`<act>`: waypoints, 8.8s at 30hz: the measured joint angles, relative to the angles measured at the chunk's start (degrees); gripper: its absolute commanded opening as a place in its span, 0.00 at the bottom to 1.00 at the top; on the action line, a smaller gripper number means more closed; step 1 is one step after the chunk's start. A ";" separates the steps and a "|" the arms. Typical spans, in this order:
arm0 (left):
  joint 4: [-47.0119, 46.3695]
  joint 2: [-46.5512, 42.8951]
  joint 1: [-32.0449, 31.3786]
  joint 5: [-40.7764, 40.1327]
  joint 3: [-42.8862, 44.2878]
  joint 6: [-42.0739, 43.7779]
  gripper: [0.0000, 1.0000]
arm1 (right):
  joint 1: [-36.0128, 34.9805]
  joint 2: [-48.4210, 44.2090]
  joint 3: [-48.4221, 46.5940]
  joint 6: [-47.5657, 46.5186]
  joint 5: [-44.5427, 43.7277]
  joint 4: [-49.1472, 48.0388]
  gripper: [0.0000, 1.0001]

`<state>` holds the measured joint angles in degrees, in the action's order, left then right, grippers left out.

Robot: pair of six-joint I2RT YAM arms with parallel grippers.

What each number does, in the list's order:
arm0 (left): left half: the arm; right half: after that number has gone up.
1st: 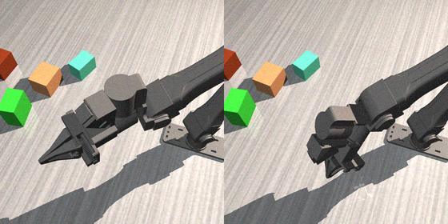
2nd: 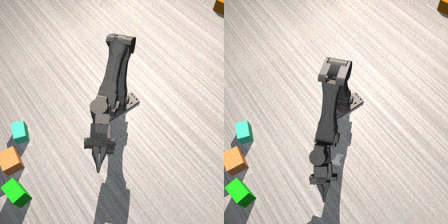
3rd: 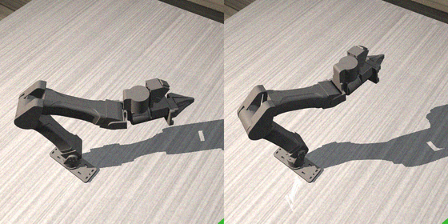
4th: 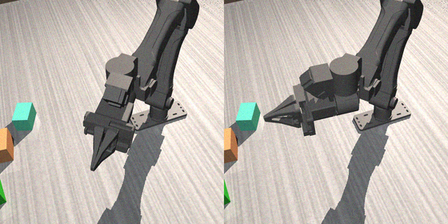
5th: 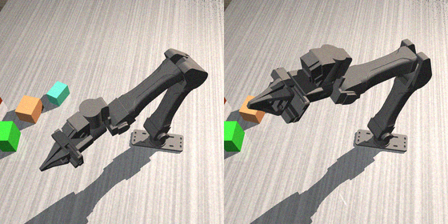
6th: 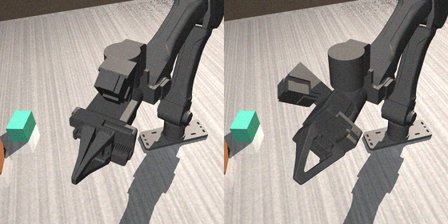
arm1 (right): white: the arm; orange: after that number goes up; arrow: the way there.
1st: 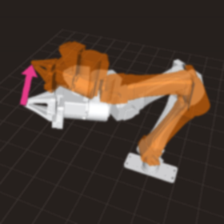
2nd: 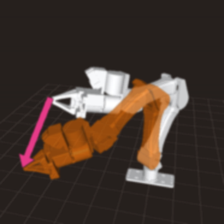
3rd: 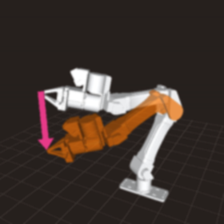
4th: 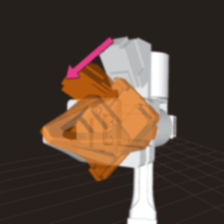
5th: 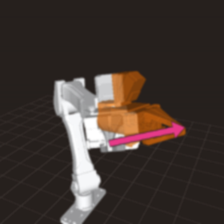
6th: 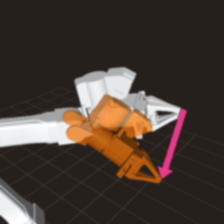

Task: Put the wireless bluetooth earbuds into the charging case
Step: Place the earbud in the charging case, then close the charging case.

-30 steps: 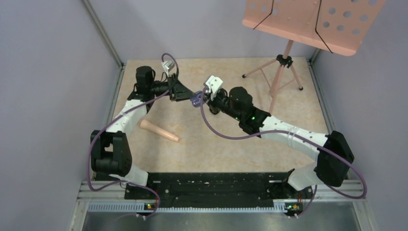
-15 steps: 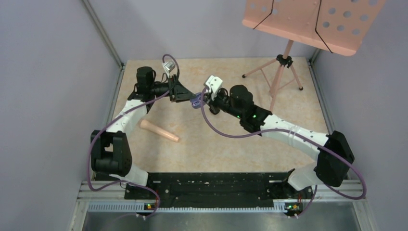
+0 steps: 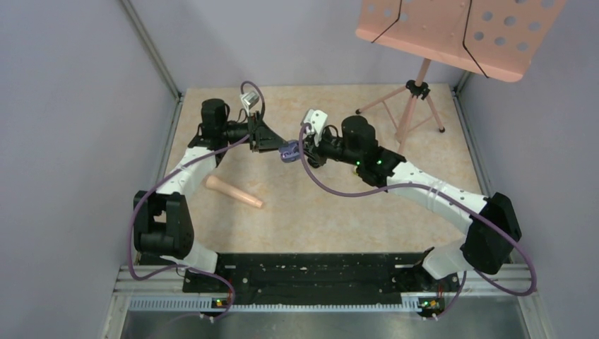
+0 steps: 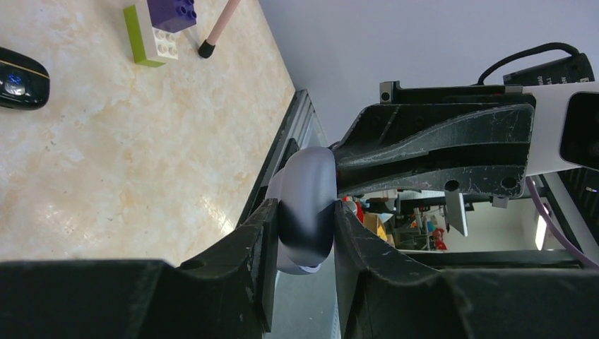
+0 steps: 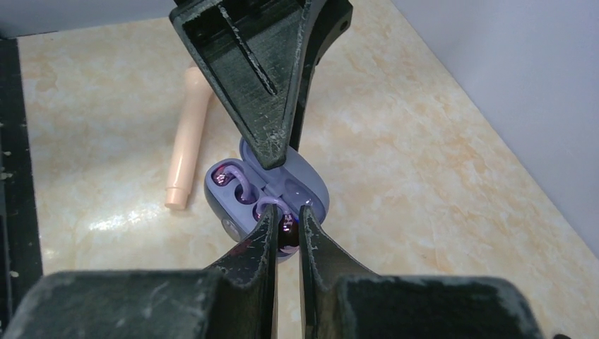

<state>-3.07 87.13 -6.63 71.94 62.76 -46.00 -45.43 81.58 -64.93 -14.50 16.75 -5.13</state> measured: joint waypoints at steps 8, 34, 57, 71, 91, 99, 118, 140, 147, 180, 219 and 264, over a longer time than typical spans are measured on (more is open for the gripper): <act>-0.35 0.00 -0.17 1.29 -0.31 -0.15 0.00 | 1.62 0.07 -3.02 -3.74 8.15 7.04 0.13; -1.73 0.00 -0.20 1.66 -0.57 -0.09 0.00 | 2.60 1.42 -6.05 -9.86 14.75 15.39 0.32; 7.63 -0.15 -0.11 -11.45 -0.57 6.84 0.00 | 2.86 2.40 -9.22 4.96 8.66 20.63 0.27; 9.62 -2.43 -0.09 -14.40 -0.94 8.72 0.00 | 0.72 12.52 -18.27 12.79 2.25 23.50 0.30; 12.72 -2.54 0.00 -12.98 -1.07 14.14 0.00 | 0.39 13.18 -18.88 6.08 5.64 25.83 0.00; 14.82 -2.54 -0.70 -6.58 -1.07 18.18 0.00 | 1.05 11.80 -18.86 -6.67 16.81 28.33 0.00; 11.21 -2.54 -1.07 0.92 -1.07 17.49 0.00 | 3.34 13.92 -25.94 -17.44 27.67 37.44 0.00; 4.55 -2.49 -1.53 7.39 -1.38 15.47 0.00 | 5.86 14.86 -26.32 -19.56 38.95 36.81 0.00; 4.50 -2.40 -1.68 7.80 -1.38 15.47 0.00 | 6.23 14.86 -26.23 -21.46 40.00 36.85 0.00; 4.28 -2.21 -2.03 8.92 -1.09 14.23 0.00 | 8.39 9.29 -9.49 -8.68 45.99 11.61 0.00; 4.33 -2.10 -2.08 12.20 0.87 12.92 0.00 | 8.85 2.23 -0.02 -1.77 41.29 -0.70 0.31; 11.67 2.25 -2.47 14.14 7.65 18.56 0.00 | 11.08 3.45 4.70 24.52 37.24 -11.87 0.47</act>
<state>8.60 89.38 -9.10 86.08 70.41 -27.44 -34.35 85.03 -60.23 10.02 54.00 -16.99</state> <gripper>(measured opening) 0.353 0.517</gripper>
